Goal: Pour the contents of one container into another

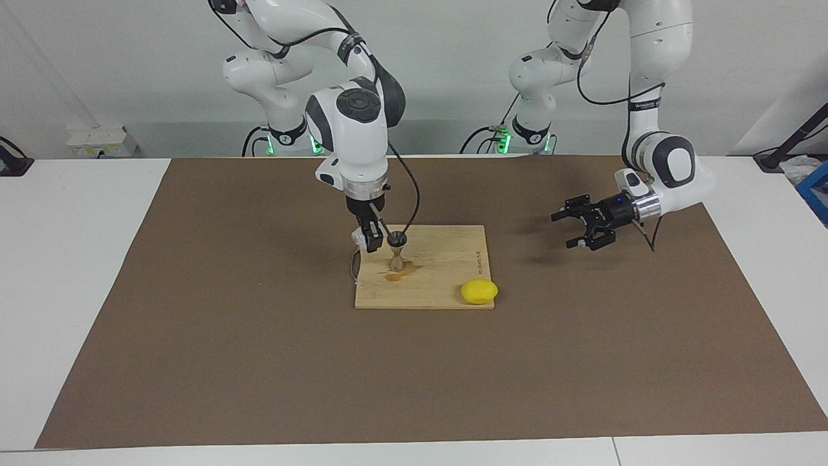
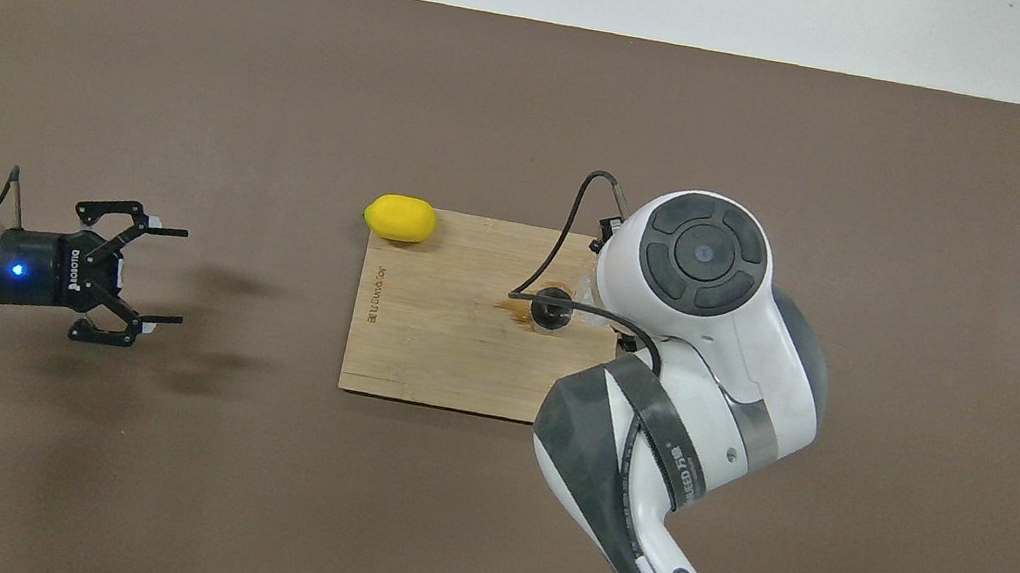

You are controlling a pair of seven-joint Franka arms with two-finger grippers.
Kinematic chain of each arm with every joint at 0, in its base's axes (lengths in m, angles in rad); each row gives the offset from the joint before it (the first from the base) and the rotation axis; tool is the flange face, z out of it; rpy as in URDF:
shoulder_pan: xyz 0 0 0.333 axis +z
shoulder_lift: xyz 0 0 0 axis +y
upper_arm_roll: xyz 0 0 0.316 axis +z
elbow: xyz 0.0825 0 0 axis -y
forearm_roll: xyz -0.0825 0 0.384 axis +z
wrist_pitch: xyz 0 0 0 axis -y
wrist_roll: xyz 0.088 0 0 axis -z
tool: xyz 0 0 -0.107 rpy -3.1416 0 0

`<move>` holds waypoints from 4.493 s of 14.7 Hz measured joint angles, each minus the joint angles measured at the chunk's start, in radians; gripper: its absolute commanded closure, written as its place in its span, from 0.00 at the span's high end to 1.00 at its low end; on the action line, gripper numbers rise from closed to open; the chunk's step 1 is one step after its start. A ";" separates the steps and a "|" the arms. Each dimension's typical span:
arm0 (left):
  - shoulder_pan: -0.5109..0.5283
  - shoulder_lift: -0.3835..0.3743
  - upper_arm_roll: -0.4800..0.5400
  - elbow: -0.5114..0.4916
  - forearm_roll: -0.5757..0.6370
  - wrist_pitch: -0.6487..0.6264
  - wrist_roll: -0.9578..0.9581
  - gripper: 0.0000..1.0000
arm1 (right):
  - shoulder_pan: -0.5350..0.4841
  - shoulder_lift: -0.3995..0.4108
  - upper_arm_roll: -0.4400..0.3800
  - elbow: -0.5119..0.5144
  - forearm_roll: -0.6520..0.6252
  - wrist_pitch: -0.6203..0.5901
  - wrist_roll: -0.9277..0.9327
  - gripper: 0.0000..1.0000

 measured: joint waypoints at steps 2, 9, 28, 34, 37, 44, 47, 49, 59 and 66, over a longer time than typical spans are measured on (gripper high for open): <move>0.029 -0.013 0.001 0.049 0.093 -0.011 -0.032 1.00 | 0.018 0.002 0.000 0.001 -0.023 0.000 0.010 0.22; 0.053 -0.124 0.002 0.166 0.381 -0.012 -0.168 1.00 | 0.046 0.010 0.000 0.001 -0.116 0.000 0.032 0.21; -0.065 -0.263 -0.022 0.305 0.771 0.060 -0.870 1.00 | 0.058 0.011 0.000 0.001 -0.125 0.000 0.032 0.18; -0.160 -0.313 -0.025 0.306 0.928 0.065 -1.253 1.00 | 0.059 0.011 0.000 0.001 -0.127 0.000 0.032 0.18; -0.202 -0.344 -0.043 0.311 1.023 0.067 -1.474 1.00 | 0.059 0.012 0.000 0.001 -0.149 0.000 0.032 0.18; -0.210 -0.409 -0.078 0.309 1.074 0.030 -2.133 1.00 | 0.061 0.012 0.000 0.001 -0.160 0.003 0.032 0.19; -0.209 -0.422 -0.077 0.309 1.074 0.021 -2.233 1.00 | 0.061 0.012 0.000 0.001 -0.160 0.005 0.044 0.19; -0.207 -0.422 -0.069 0.309 1.075 0.021 -2.247 1.00 | 0.061 0.012 0.000 0.001 -0.157 0.010 0.069 0.19; -0.100 -0.423 -0.076 0.309 1.084 0.020 -2.255 1.00 | 0.023 0.016 -0.001 0.001 0.016 0.028 0.078 0.19; -0.100 -0.423 -0.085 0.310 1.084 0.047 -2.300 1.00 | -0.072 0.036 -0.002 -0.007 0.201 0.028 0.002 0.21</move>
